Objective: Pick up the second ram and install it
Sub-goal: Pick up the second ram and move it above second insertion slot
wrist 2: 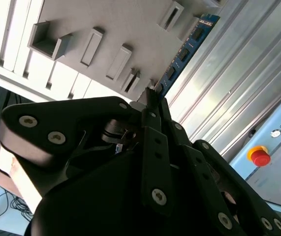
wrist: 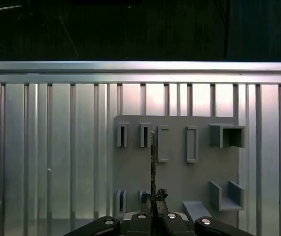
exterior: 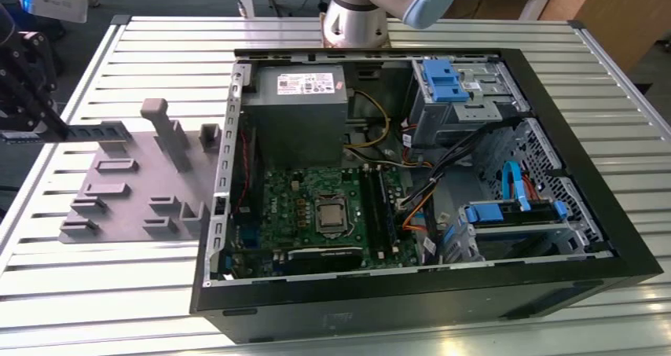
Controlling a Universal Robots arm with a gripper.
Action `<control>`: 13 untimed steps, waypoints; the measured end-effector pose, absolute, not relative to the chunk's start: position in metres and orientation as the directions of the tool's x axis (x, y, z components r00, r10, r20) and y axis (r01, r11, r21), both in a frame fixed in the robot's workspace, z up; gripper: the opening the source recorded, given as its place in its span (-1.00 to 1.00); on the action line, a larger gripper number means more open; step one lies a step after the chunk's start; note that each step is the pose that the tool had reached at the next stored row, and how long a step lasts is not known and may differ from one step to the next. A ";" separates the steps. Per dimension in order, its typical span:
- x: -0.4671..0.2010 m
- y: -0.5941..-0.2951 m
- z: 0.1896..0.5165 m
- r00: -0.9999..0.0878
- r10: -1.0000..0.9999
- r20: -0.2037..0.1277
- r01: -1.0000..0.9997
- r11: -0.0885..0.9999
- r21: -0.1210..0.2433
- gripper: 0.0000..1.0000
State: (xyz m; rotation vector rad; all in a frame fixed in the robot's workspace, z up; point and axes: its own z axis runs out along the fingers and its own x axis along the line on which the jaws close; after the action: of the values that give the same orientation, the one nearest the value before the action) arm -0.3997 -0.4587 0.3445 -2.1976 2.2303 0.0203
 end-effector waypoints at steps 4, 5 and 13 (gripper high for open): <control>-0.400 -0.459 0.347 -0.015 -1.000 -0.017 -1.000 0.015 0.002 -0.72; -0.400 -0.459 0.348 -0.015 -1.000 -0.017 -1.000 0.015 0.002 -0.72; -0.400 -0.459 0.353 -0.015 -1.000 -0.017 -1.000 0.015 0.002 -0.72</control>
State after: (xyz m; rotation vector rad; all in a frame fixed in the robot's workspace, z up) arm -0.3997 -0.4587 0.3534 -2.1975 2.2303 0.0203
